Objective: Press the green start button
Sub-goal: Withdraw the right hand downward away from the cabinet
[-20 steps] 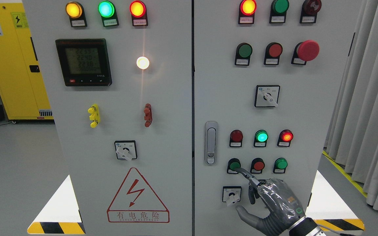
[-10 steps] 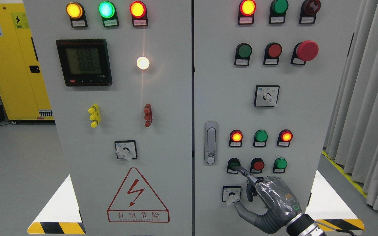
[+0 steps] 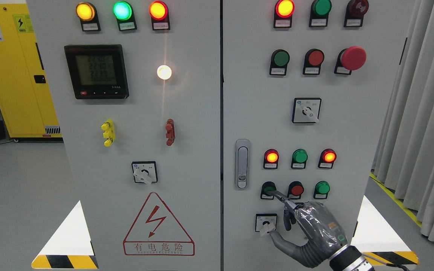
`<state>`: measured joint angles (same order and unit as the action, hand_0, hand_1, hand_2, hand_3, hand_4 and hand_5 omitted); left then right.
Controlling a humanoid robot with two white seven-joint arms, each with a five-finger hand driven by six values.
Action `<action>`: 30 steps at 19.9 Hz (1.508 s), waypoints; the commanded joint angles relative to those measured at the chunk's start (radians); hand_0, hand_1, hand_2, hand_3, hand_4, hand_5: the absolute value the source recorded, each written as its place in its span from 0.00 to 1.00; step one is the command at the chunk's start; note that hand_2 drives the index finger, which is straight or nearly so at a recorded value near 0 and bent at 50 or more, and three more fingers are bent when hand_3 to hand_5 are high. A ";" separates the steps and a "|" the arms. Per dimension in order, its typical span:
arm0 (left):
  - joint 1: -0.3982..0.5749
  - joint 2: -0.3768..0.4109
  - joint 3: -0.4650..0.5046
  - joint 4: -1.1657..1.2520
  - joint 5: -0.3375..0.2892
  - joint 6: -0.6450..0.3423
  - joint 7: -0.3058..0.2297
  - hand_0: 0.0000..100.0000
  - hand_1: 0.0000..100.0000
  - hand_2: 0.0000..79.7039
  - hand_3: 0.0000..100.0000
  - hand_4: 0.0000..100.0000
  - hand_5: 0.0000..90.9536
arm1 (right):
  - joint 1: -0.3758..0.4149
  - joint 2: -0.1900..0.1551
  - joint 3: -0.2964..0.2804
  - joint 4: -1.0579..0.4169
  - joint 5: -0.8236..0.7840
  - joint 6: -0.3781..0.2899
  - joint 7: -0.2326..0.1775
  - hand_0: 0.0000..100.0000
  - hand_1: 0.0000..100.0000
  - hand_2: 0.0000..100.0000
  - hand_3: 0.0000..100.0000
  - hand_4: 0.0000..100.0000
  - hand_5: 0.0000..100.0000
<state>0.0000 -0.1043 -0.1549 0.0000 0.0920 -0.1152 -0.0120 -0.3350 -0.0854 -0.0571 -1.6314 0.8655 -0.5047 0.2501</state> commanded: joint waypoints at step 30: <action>-0.028 0.000 0.000 -0.026 0.000 0.000 0.000 0.12 0.56 0.00 0.00 0.00 0.00 | 0.404 0.162 -0.003 -0.192 -0.774 -0.011 0.207 0.47 0.51 0.00 0.00 0.00 0.00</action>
<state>0.0000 -0.1043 -0.1549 0.0000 0.0920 -0.1153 -0.0120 0.0645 0.0523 -0.0570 -1.8082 0.1309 -0.5244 0.4530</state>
